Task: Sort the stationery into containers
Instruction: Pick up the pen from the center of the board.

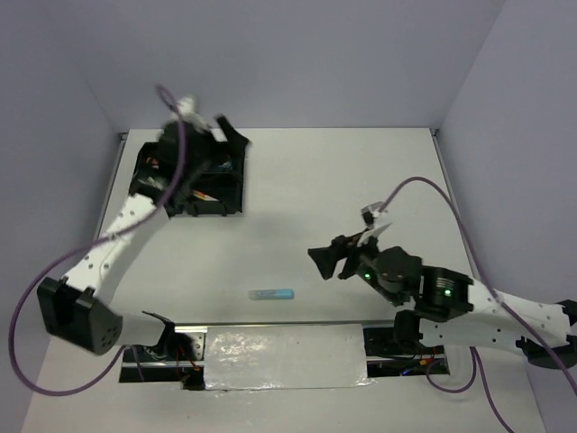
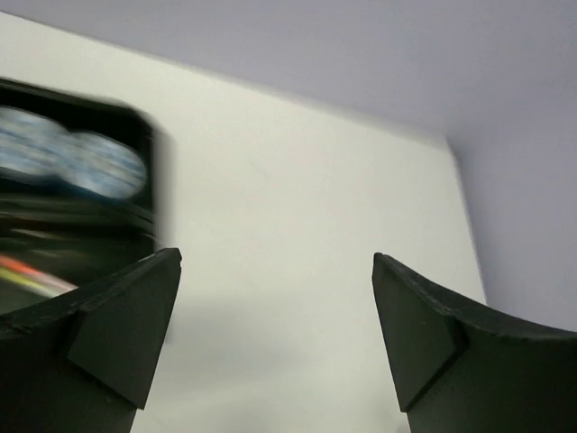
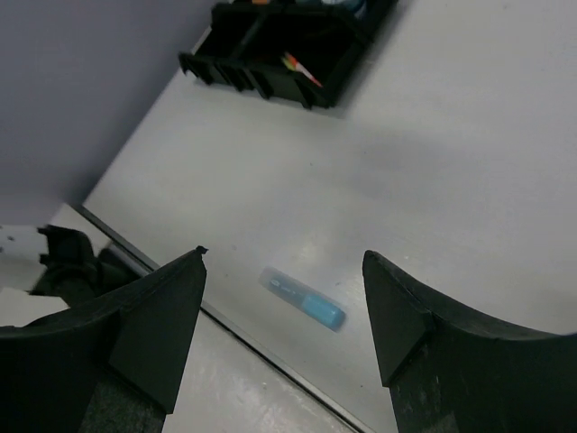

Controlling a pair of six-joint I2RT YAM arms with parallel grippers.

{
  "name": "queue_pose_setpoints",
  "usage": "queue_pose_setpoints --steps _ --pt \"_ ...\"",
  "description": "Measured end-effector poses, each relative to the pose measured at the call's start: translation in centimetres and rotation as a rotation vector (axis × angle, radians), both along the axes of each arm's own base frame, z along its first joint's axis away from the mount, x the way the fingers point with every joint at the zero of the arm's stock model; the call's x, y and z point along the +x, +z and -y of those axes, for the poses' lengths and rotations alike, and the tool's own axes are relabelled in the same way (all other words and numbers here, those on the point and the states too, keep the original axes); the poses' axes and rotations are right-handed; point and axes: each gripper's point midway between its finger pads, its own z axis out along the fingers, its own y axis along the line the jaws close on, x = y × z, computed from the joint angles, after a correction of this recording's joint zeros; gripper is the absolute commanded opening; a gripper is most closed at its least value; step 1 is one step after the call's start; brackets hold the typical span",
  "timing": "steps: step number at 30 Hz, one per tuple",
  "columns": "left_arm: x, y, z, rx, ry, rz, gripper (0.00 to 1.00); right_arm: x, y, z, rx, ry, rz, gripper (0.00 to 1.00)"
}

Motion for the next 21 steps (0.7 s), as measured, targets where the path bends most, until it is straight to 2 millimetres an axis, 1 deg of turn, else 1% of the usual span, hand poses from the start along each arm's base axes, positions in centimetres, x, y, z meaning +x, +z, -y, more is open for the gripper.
queue_pose_setpoints --steps 1,2,3,4,5,7,8,9,11,12,13,15,18,21 --pt "-2.5 -0.1 4.3 0.029 -0.115 0.018 0.99 -0.3 1.1 1.0 0.035 -0.002 0.011 0.78" --pt "-5.2 -0.9 8.1 0.053 -0.231 0.024 0.99 -0.5 1.9 1.8 0.059 -0.005 0.020 0.78" --pt "-8.2 -2.7 11.2 0.086 -0.342 0.006 0.99 -0.7 2.7 2.7 0.080 -0.005 0.029 0.78" --pt "-10.9 -5.2 13.3 0.122 -0.440 -0.029 0.99 -1.0 3.8 3.7 0.112 -0.004 0.043 0.78" --pt "-13.0 -7.8 14.5 0.162 -0.507 -0.071 0.99 -1.3 5.0 4.9 0.141 -0.003 0.057 0.79" --pt "-16.8 -14.1 15.7 0.260 -0.610 -0.194 0.99 -1.9 6.7 6.8 0.190 -0.001 0.082 0.79" --pt "-18.5 -16.9 15.8 0.315 -0.646 -0.254 0.99 -2.1 7.4 7.6 0.207 0.002 0.094 0.79" --pt "-20.6 -19.9 15.8 0.383 -0.694 -0.324 0.99 -2.4 7.9 8.3 0.221 0.007 0.104 0.79" --pt "-23.6 -22.9 16.0 0.468 -0.768 -0.393 0.99 -2.7 8.2 9.0 0.225 0.019 0.113 0.79" --pt "-25.0 -23.8 16.2 0.505 -0.811 -0.408 0.99 -2.9 8.0 9.1 0.216 0.027 0.113 0.79" --pt "-26.1 -24.2 16.4 0.525 -0.844 -0.409 0.99 -2.9 7.7 9.1 0.202 0.031 0.111 0.79" --pt "-27.4 -24.3 17.0 0.553 -0.898 -0.391 0.99 -3.1 6.9 8.8 0.175 0.047 0.102 0.79" --pt "-27.9 -24.4 17.3 0.568 -0.920 -0.367 0.99 -3.3 5.9 8.1 0.143 0.078 0.092 0.80" --pt "-28.3 -25.2 16.9 0.598 -0.932 -0.371 0.99 -3.6 5.2 7.3 0.105 0.113 0.087 0.80"
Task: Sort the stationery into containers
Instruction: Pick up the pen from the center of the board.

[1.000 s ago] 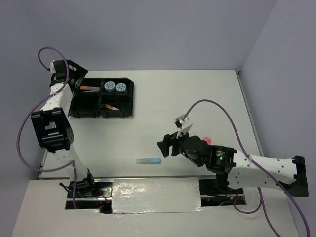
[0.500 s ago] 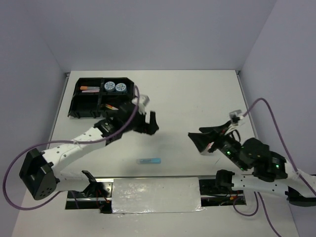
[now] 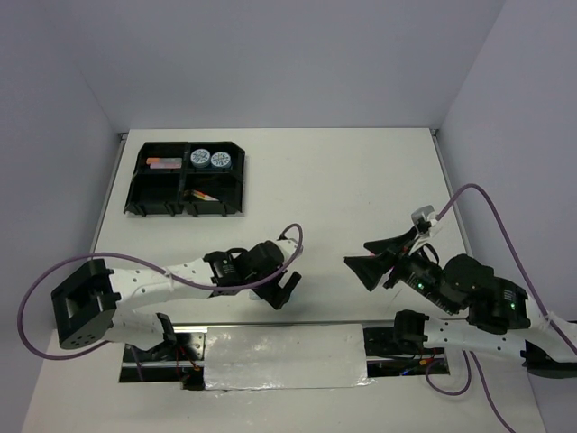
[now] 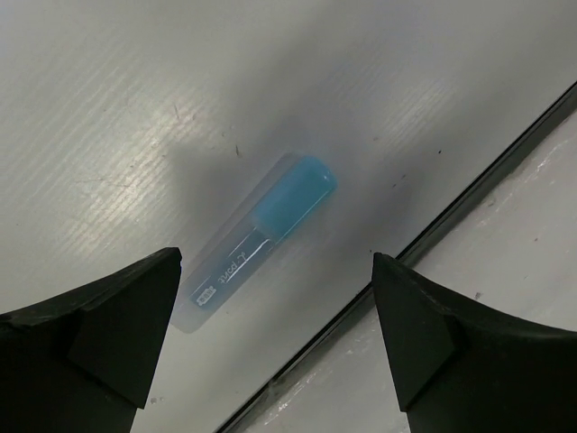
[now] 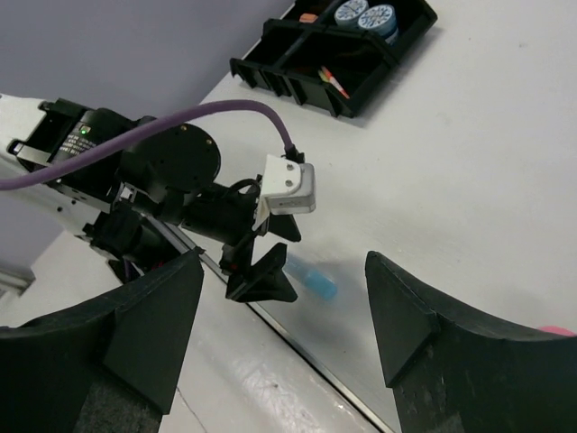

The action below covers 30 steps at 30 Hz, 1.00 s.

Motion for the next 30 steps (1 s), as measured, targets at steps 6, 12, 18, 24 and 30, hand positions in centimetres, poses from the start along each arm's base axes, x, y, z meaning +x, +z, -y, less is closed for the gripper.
queue_pose_setpoints --steps 6,12,18,24,30 --pt "-0.1 -2.6 -0.7 0.077 0.008 0.004 0.99 -0.2 -0.5 -0.9 -0.046 0.038 0.009 0.80" --pt "0.2 -4.0 -1.9 0.119 0.032 0.025 0.99 -0.5 -0.3 -1.0 -0.042 0.057 0.019 0.80" --pt "0.9 -5.3 -1.6 0.165 0.055 0.031 0.92 -0.5 -0.9 -1.4 -0.051 0.071 0.024 0.80" --pt "2.1 -5.2 0.3 0.148 0.090 0.032 0.25 -0.7 -0.9 -1.3 -0.044 0.080 0.026 0.80" --pt "2.2 -5.2 0.3 0.146 0.114 0.028 0.00 -1.0 -0.2 -0.5 -0.001 0.078 0.040 0.81"
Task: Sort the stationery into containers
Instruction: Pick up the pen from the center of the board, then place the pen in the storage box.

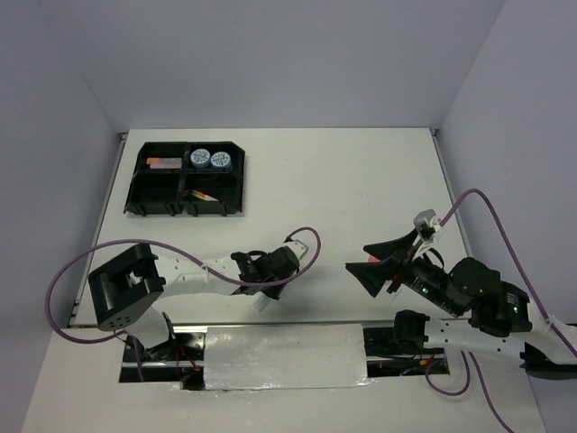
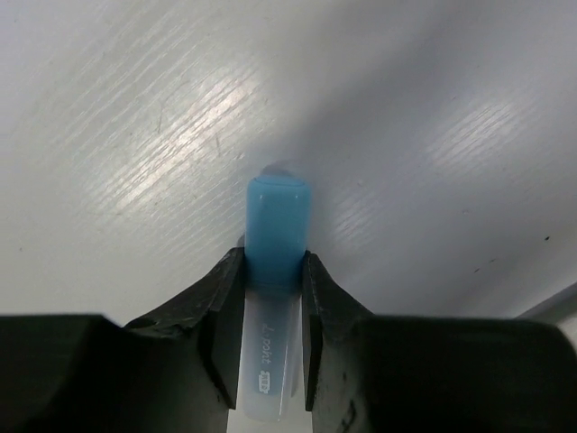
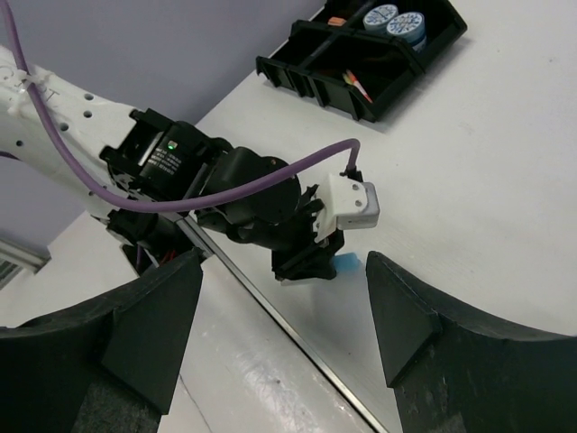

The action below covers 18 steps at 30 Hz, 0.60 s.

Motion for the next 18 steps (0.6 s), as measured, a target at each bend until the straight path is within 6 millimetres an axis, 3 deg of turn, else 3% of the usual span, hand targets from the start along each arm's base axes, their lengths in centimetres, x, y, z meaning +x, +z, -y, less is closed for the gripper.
queue_pose_setpoints --steps 3,6,8,10,12,14,16,18 --pt "0.1 0.4 -0.8 0.042 0.032 -0.010 0.00 0.0 0.2 0.3 0.013 -0.002 0.004 0.81" --pt "2.0 2.9 -0.6 0.041 0.090 0.003 0.00 0.0 0.1 0.3 0.013 -0.005 0.003 0.81" --pt "5.6 6.3 0.1 -0.038 0.185 0.040 0.00 0.1 -0.1 0.1 0.011 -0.007 0.003 0.81" --pt "10.4 10.5 -0.6 -0.148 0.324 0.098 0.00 0.1 -0.3 0.0 0.006 -0.009 0.001 0.81" --pt "15.4 14.5 -3.5 -0.246 0.508 0.163 0.00 0.2 -0.3 -0.1 0.007 -0.013 0.000 0.81" --pt "21.0 19.0 -9.4 -0.365 0.765 0.253 0.00 0.4 -0.4 -0.3 0.007 -0.019 -0.001 0.81" --pt "24.5 21.8 -15.6 -0.460 0.990 0.339 0.00 0.6 -0.7 -0.7 -0.001 -0.022 -0.004 0.81" --pt "26.5 23.2 -21.6 -0.555 1.200 0.415 0.00 0.7 -0.9 -1.3 -0.010 -0.021 -0.005 0.81"
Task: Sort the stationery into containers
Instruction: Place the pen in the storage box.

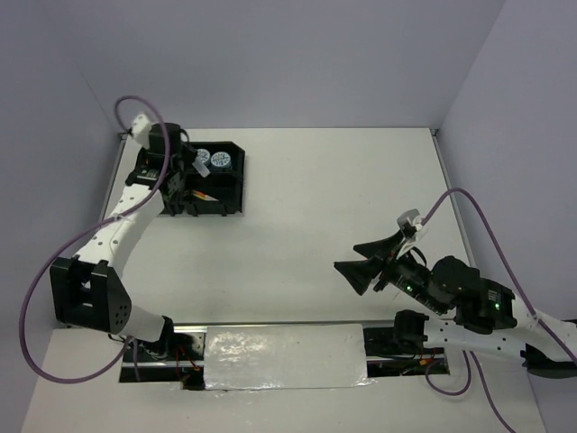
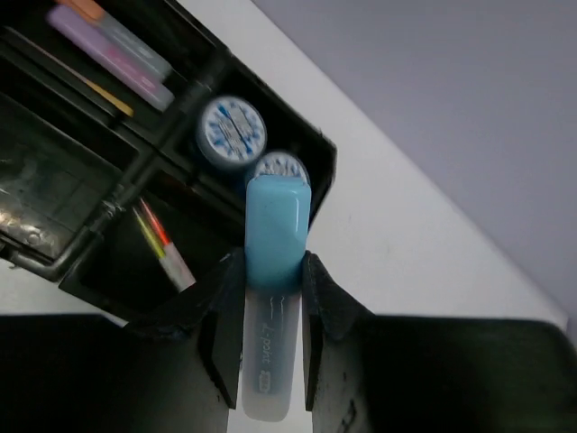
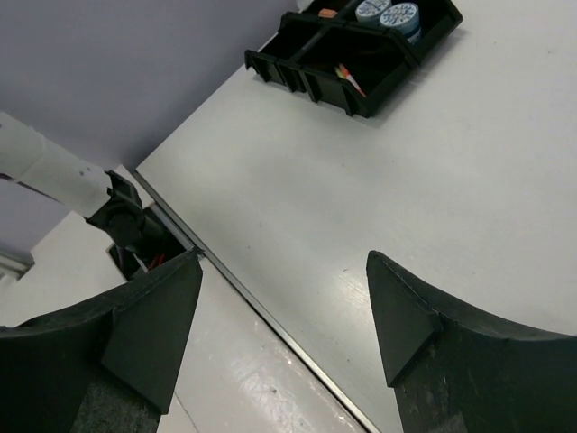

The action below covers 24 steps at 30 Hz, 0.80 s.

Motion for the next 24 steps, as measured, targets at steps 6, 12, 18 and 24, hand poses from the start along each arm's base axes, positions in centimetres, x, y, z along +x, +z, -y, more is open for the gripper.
queue_pose_setpoints --steps 6,12,18,24 --pt "4.5 -2.8 -9.5 -0.225 0.291 0.130 0.00 0.2 -1.4 -1.7 -0.053 0.021 -0.014 0.81" --pt "10.2 -7.7 -15.8 -0.361 0.397 0.178 0.00 0.0 -1.9 -2.8 -0.055 0.053 -0.002 0.81" --pt "13.0 -7.8 -19.9 -0.353 0.433 0.236 0.06 0.2 -2.7 -4.5 -0.119 0.087 0.018 0.81" --pt "14.8 -4.3 -19.9 -0.346 0.386 0.349 0.11 0.5 -3.7 -6.1 -0.193 0.119 0.047 0.82"
